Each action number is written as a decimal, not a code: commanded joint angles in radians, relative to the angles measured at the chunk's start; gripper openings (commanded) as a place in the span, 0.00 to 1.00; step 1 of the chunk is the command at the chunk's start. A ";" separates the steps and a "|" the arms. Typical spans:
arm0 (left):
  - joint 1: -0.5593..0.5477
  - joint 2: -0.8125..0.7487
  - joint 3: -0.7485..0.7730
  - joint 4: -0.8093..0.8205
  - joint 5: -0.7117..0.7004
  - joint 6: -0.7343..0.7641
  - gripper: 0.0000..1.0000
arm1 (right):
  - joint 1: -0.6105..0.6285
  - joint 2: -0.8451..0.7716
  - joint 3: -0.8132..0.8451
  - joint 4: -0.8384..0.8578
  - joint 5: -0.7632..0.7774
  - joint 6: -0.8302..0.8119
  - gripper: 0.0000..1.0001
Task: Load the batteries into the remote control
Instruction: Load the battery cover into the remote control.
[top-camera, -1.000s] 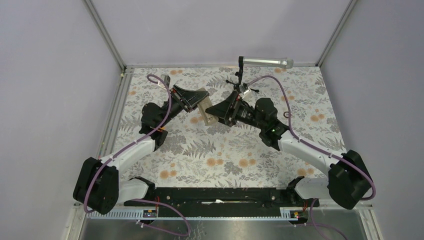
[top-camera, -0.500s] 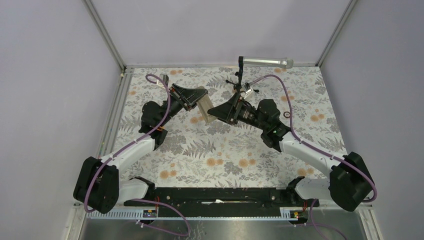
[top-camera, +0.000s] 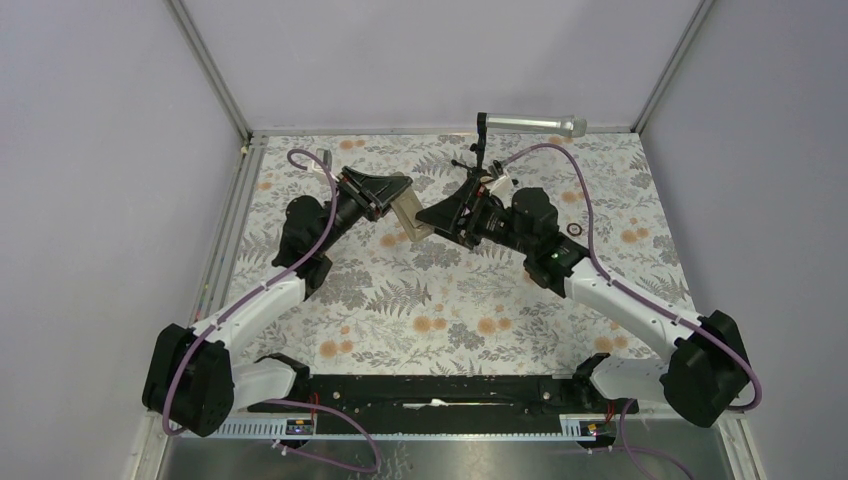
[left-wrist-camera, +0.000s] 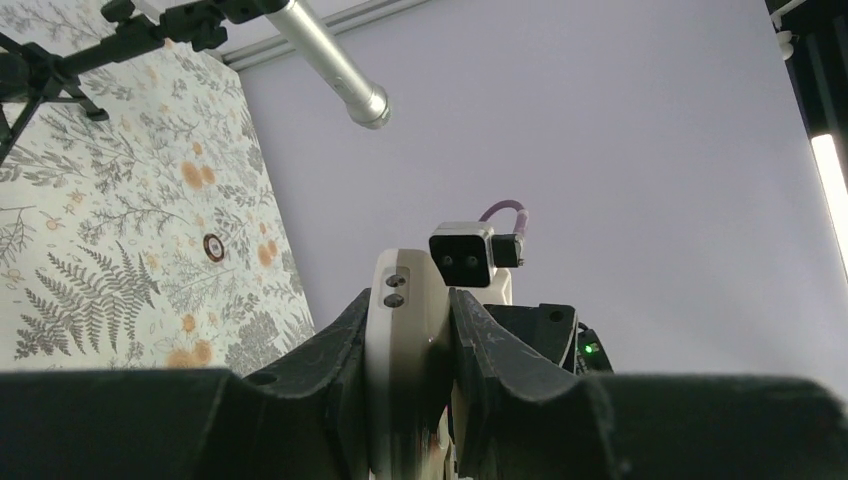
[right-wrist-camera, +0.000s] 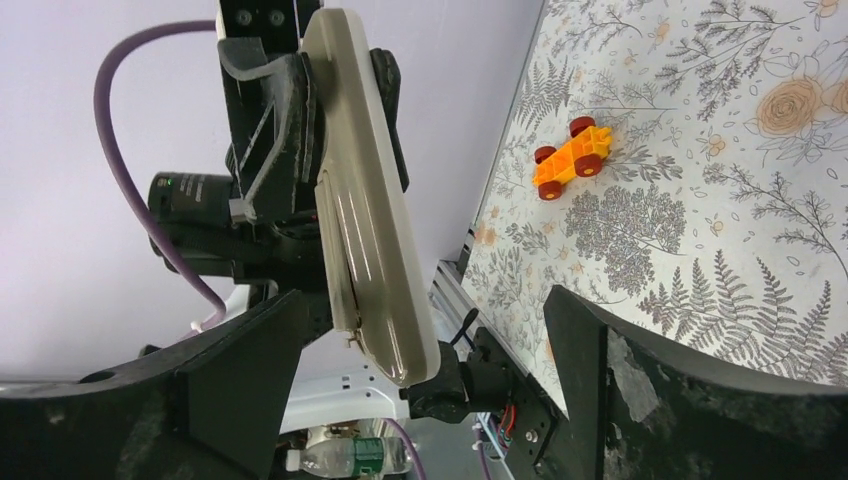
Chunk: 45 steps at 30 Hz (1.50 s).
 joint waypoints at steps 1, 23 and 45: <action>0.003 -0.031 0.025 0.055 -0.059 0.026 0.00 | -0.001 0.003 0.081 -0.103 0.029 0.065 0.97; -0.001 -0.061 0.023 -0.005 -0.077 0.010 0.00 | 0.012 0.184 0.199 -0.107 0.004 0.009 0.68; -0.001 -0.046 -0.018 0.155 -0.062 -0.018 0.00 | 0.012 0.227 0.167 -0.044 -0.048 0.149 0.59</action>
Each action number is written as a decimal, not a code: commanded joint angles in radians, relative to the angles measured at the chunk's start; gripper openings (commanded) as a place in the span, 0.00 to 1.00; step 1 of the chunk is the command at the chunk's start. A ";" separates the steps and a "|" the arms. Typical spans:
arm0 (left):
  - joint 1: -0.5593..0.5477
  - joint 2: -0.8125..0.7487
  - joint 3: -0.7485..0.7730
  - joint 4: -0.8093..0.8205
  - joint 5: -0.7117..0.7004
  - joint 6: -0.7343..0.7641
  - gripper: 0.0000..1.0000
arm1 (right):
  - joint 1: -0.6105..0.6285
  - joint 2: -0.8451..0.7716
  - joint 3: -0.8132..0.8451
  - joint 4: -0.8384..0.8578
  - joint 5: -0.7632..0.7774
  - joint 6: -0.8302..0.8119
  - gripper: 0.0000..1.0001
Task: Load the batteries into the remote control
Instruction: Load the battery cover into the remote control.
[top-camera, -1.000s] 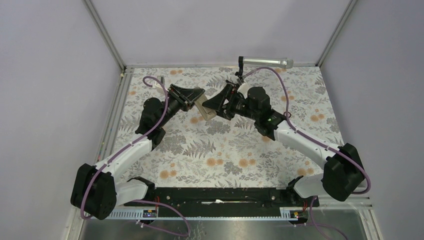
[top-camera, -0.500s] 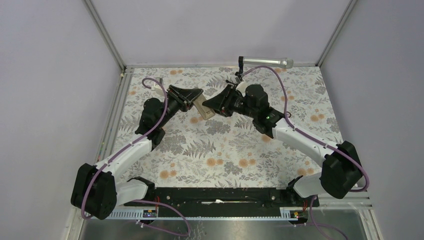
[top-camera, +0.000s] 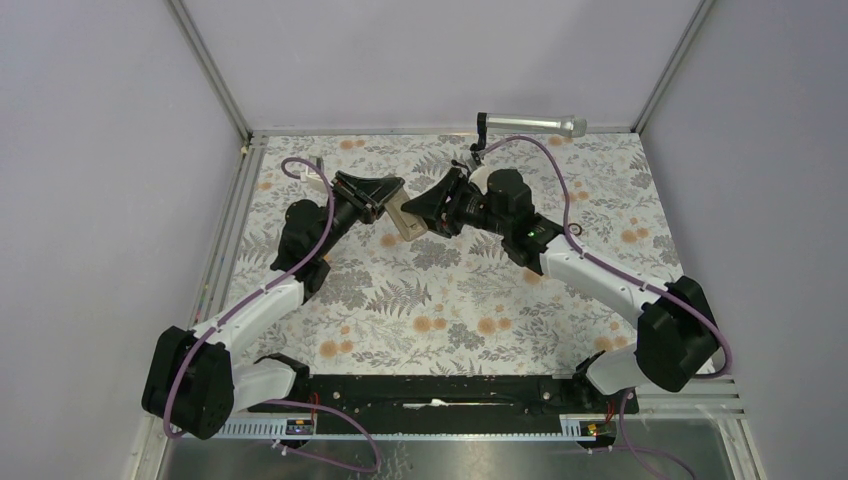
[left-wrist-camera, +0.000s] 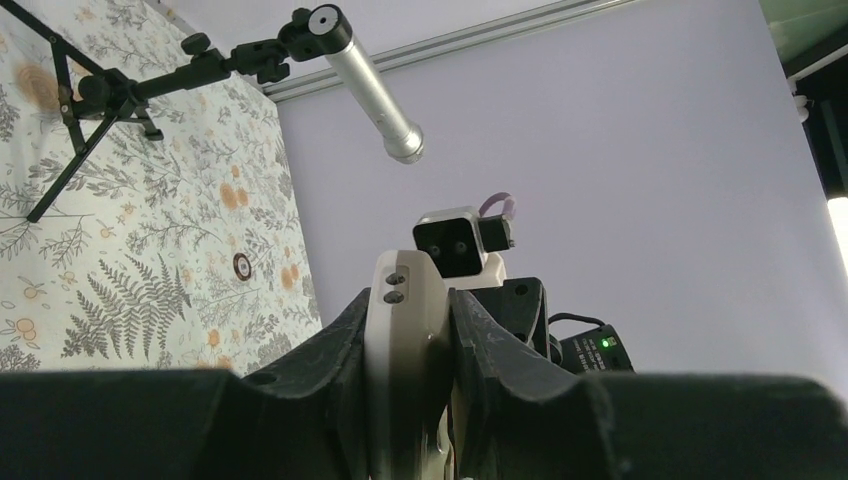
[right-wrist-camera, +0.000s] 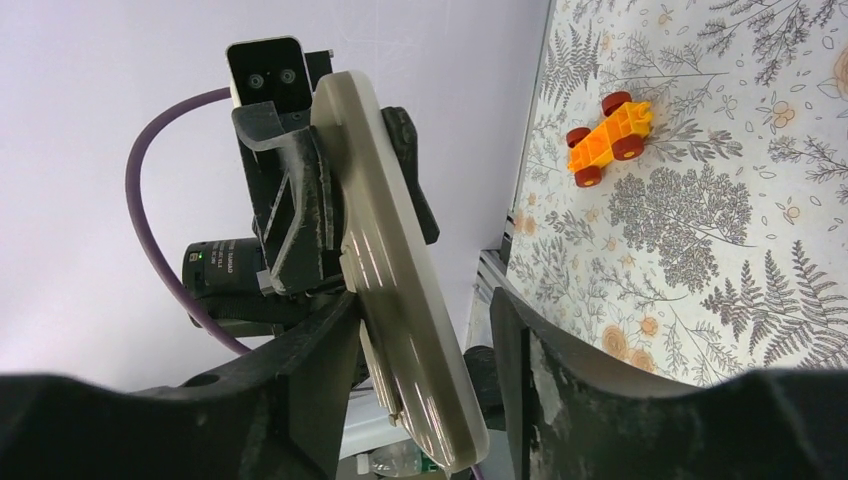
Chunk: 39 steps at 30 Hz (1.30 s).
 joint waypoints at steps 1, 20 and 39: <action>-0.014 -0.027 0.024 0.181 0.023 -0.003 0.00 | 0.003 0.036 -0.015 0.044 -0.030 -0.005 0.61; -0.014 -0.039 0.031 0.144 0.047 -0.005 0.00 | 0.002 0.064 -0.058 0.204 -0.101 -0.006 0.42; 0.031 -0.015 0.032 0.115 0.035 0.133 0.00 | -0.020 -0.229 -0.074 -0.129 0.094 -0.098 0.94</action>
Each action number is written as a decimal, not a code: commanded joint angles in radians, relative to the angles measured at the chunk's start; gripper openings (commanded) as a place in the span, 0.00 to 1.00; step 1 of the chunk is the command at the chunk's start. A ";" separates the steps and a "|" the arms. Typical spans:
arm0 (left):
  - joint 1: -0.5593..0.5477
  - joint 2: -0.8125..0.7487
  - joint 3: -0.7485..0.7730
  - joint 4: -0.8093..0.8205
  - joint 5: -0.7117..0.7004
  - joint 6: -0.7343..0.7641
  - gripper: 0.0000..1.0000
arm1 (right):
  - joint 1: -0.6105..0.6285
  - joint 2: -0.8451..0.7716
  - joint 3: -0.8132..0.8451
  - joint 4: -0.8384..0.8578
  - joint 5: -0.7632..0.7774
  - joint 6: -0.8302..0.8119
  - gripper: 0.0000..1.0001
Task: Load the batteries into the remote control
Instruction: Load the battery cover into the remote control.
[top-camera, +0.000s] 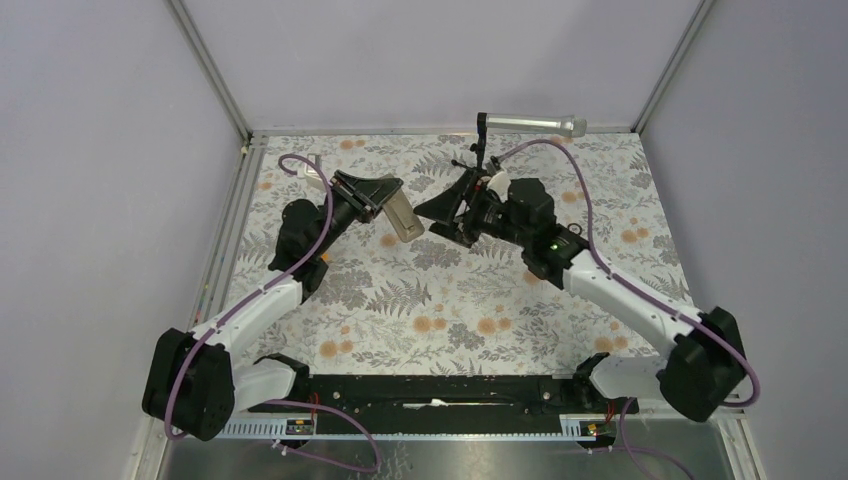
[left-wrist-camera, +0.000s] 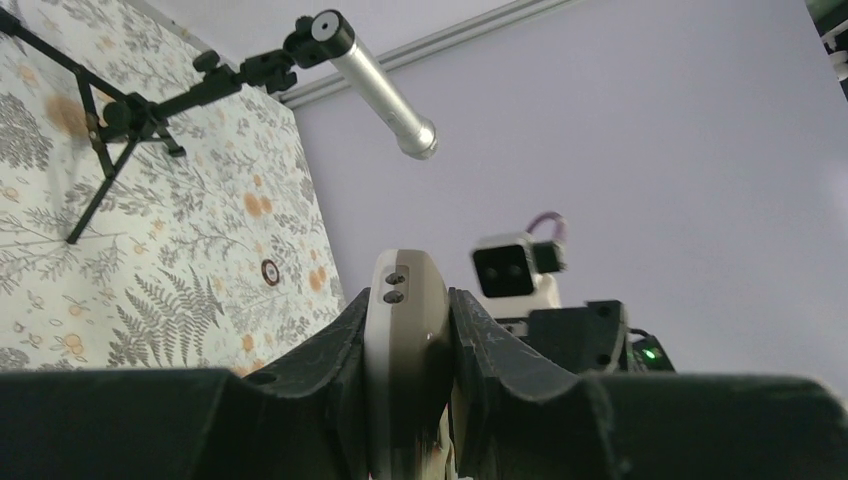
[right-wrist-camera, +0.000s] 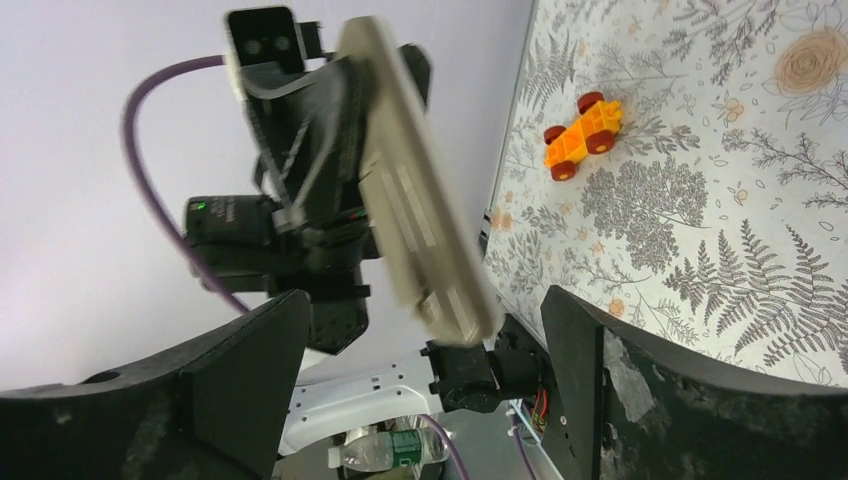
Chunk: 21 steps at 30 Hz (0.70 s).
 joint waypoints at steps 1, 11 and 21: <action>0.018 -0.005 0.031 0.115 0.004 0.045 0.00 | -0.007 -0.118 -0.005 -0.081 0.081 -0.016 0.92; 0.021 0.043 0.045 0.170 0.002 0.028 0.00 | -0.006 -0.069 0.038 -0.022 -0.058 0.202 0.51; 0.021 0.053 0.043 0.187 0.000 0.008 0.00 | 0.003 -0.015 0.039 0.053 -0.094 0.270 0.48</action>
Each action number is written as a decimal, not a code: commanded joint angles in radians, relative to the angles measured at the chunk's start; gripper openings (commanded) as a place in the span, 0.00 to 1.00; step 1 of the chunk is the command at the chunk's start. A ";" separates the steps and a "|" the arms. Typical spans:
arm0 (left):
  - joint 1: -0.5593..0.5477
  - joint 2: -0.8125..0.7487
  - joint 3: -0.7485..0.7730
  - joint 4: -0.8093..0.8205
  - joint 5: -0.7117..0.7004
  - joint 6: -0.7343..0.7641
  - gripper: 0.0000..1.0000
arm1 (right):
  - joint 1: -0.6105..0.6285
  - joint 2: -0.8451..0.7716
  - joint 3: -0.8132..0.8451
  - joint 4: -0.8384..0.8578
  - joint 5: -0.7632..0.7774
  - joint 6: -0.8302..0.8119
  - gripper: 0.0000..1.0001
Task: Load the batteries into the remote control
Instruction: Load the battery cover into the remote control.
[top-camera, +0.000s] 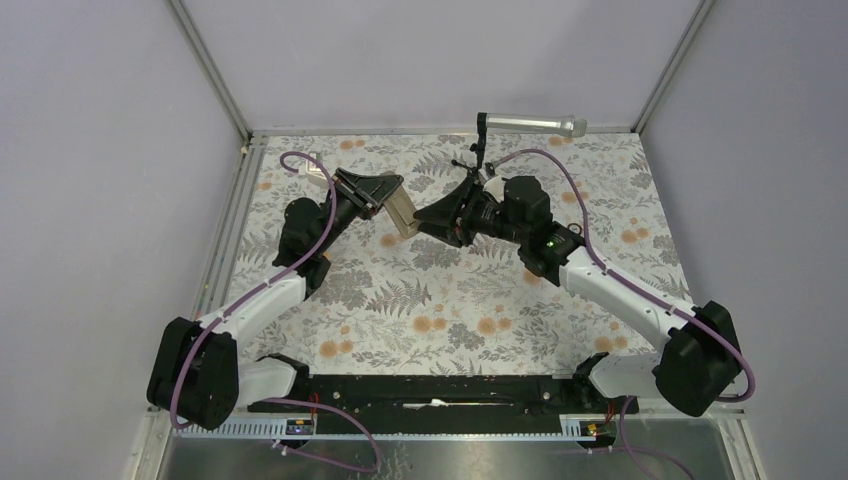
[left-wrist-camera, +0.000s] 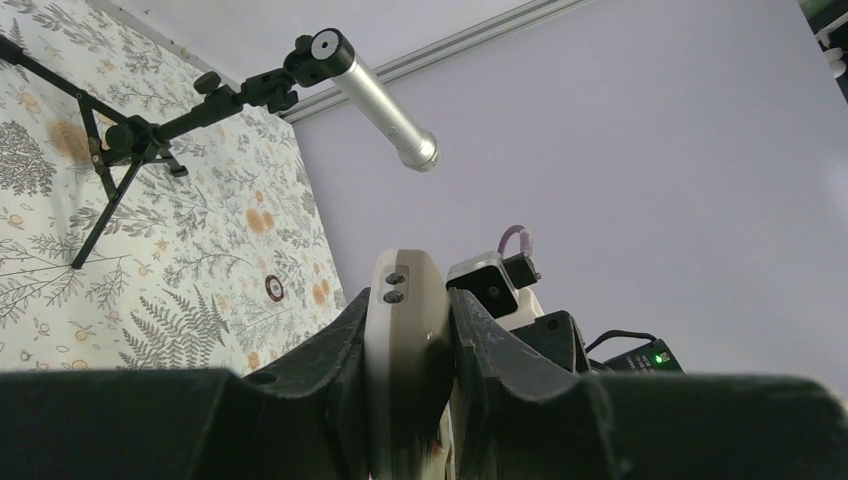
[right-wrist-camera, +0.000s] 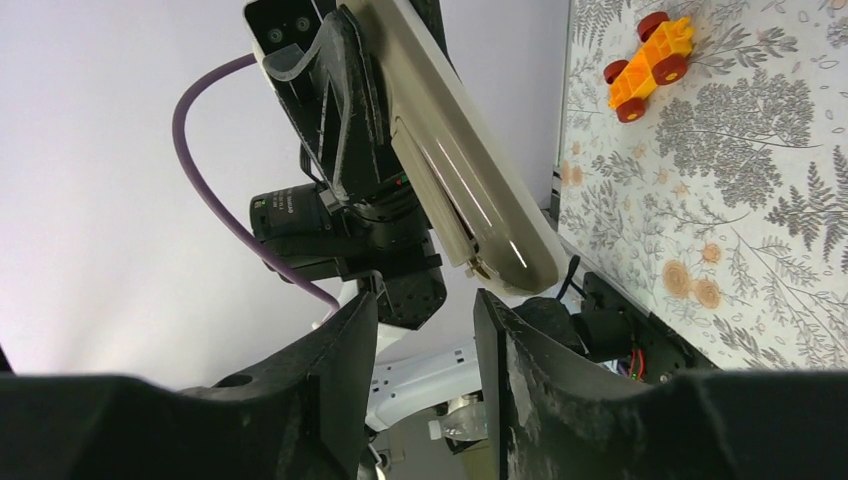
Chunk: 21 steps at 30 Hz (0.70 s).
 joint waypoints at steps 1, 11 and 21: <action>0.004 0.002 0.043 0.116 0.000 -0.015 0.00 | 0.006 0.006 0.026 0.082 -0.031 0.054 0.47; 0.003 0.020 0.032 0.157 0.003 -0.052 0.00 | 0.024 0.046 0.024 0.119 -0.031 0.090 0.43; 0.003 0.018 0.026 0.164 0.008 -0.067 0.00 | 0.024 0.074 0.028 0.147 0.005 0.065 0.39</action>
